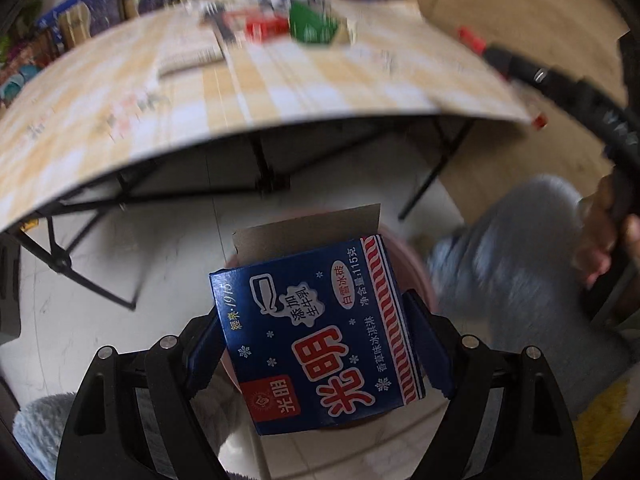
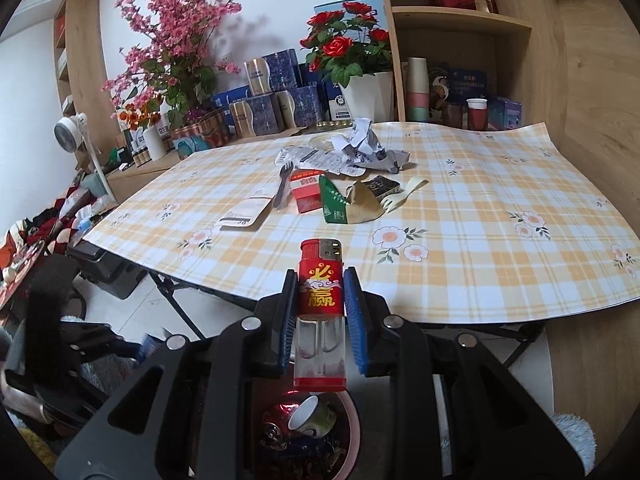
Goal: Collect trash
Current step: 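Carry the milk carton over the bin and open the left gripper while the right holds the lighter, then lower the red lighter over the bin and open the right gripper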
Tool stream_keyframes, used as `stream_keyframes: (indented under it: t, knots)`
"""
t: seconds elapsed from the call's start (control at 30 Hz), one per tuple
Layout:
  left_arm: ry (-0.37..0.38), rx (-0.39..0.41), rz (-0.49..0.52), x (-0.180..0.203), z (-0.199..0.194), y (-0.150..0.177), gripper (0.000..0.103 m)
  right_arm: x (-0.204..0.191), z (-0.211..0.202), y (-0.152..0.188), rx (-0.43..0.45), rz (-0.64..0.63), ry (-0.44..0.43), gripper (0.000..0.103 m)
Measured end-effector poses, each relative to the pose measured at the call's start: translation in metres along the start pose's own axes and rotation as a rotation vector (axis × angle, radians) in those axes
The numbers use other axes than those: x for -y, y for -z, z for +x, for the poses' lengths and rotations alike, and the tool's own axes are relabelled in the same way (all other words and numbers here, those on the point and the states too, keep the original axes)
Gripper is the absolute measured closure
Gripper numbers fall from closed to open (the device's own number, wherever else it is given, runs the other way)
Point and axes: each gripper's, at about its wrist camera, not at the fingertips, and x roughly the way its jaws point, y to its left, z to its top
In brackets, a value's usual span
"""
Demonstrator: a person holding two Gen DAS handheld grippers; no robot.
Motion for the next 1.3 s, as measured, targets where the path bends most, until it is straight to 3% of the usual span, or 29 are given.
stream_keyframes:
  t: [0.23,0.5,0.97,1.3]
  knots:
    - [0.042,-0.168,-0.086,-0.016,0.043,-0.006,0.022,0.006,0.003,0.006,-0.022,-0.004,0.025,0.077]
    - [0.024,-0.213,-0.05,-0.009,0.055,-0.006,0.022,0.014,0.011,0.011,-0.054,0.015,0.029,0.077]
    - [0.056,-0.185,-0.087,-0.011,0.05,-0.01,0.02,0.013,0.019,0.014,-0.08,0.004,0.022,0.077]
    - [0.041,-0.053,-0.122,-0.018,0.022,-0.015,0.019,0.005,0.028,0.019,-0.114,-0.037,0.02,0.077]
